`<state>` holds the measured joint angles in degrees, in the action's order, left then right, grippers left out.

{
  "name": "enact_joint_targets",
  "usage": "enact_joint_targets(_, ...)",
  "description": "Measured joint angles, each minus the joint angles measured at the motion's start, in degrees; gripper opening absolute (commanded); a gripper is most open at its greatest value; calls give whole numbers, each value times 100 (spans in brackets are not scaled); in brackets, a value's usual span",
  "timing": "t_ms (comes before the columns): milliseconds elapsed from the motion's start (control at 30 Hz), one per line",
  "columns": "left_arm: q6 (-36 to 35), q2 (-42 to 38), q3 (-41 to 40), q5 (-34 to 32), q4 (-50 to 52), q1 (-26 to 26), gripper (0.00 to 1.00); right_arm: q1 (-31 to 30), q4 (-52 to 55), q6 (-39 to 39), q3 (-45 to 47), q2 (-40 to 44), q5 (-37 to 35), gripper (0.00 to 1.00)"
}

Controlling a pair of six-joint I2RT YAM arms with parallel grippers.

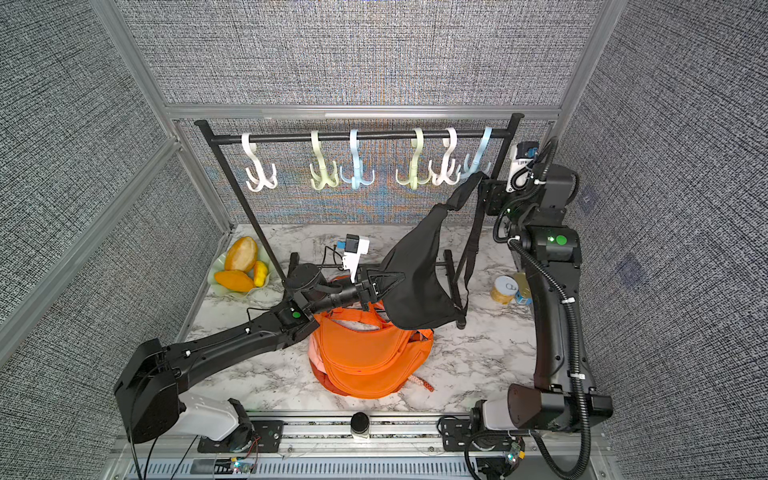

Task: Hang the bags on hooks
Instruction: Hang the bag on the hook.

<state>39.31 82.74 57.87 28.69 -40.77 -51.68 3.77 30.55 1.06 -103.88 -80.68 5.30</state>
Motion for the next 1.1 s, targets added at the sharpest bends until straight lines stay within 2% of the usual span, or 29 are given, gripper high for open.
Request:
enact_joint_targets(167,151,50,31,2,-68,61,0,0,-13,42,138,120,-245,84)
enact_joint_targets(500,573,177,181,114,-238,302,0,4,-227,125,424,208,-643,84)
enact_joint_targets(833,935,522,396,278,-236,387,0,7,-295,155,-37,-199,-562,83)
enact_joint_targets(1100,863,372,568,264,-42,398,0,11,-302,140,-188,-256,-481,82)
